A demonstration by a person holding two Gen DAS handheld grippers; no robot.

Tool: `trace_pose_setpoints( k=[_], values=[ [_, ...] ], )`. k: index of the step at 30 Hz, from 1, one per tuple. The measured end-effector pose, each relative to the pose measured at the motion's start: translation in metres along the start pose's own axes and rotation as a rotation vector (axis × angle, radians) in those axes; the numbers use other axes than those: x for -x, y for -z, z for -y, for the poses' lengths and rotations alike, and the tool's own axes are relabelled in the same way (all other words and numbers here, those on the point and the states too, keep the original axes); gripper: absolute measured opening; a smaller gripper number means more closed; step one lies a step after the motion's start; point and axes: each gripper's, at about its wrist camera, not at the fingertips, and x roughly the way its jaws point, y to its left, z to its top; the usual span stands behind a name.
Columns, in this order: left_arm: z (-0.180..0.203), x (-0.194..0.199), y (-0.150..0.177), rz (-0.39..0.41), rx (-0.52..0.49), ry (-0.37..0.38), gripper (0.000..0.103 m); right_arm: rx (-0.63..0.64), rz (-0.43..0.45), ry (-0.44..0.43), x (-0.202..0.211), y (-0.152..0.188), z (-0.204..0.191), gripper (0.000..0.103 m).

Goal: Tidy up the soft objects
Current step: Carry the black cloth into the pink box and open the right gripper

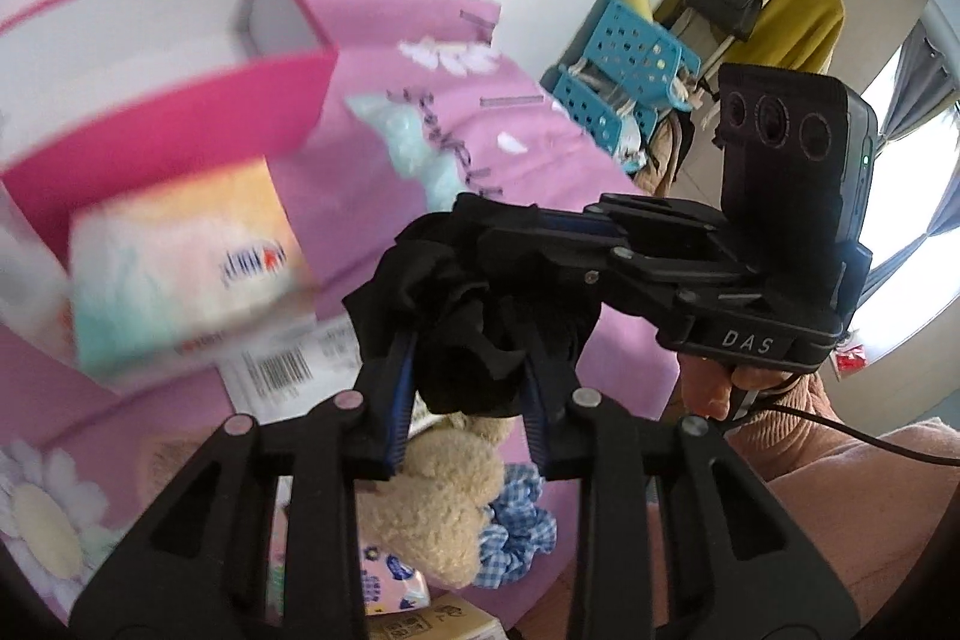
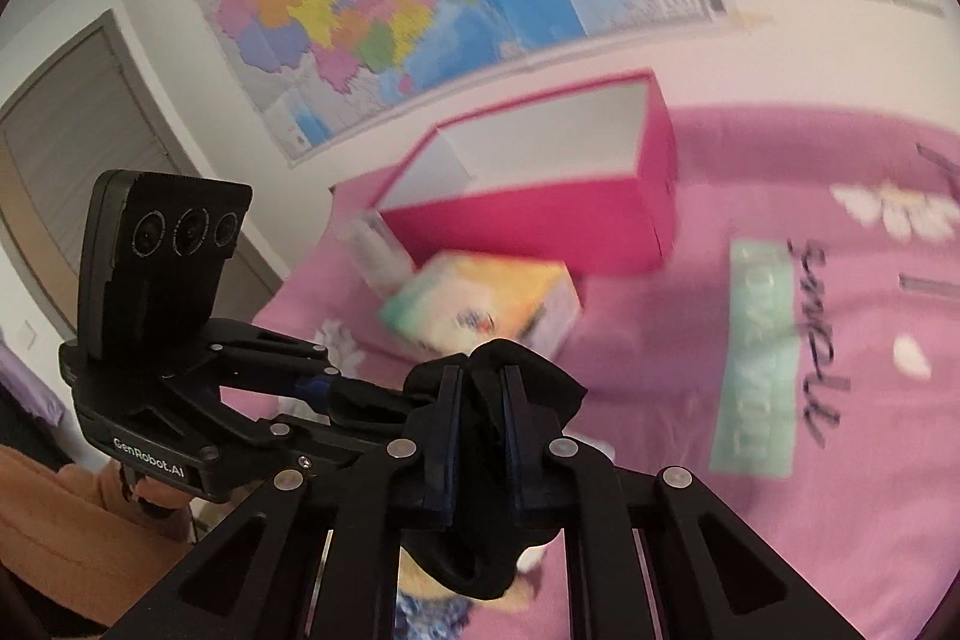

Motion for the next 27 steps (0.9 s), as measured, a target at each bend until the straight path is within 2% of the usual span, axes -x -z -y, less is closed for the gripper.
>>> trace_pose_setpoints(
  k=[8, 15, 19, 27],
  values=[
    [-0.01, 0.031, -0.041, 0.108, -0.014, -0.07, 0.033, 0.096, 0.095, -0.012, 0.001, -0.055, -0.015, 0.011],
    [-0.032, 0.046, -0.086, 0.187, 0.001, -0.147, 0.033, 0.137, 0.153, -0.014, -0.016, -0.105, -0.017, 0.011],
    [-0.05, 0.047, -0.106, 0.207, 0.032, -0.184, 0.033, 0.149, 0.174, -0.002, -0.033, -0.129, -0.013, 0.011],
    [-0.091, 0.025, -0.134, 0.175, 0.111, -0.231, 0.033, 0.145, 0.12, 0.044, -0.082, -0.159, 0.012, 0.011]
  ],
)
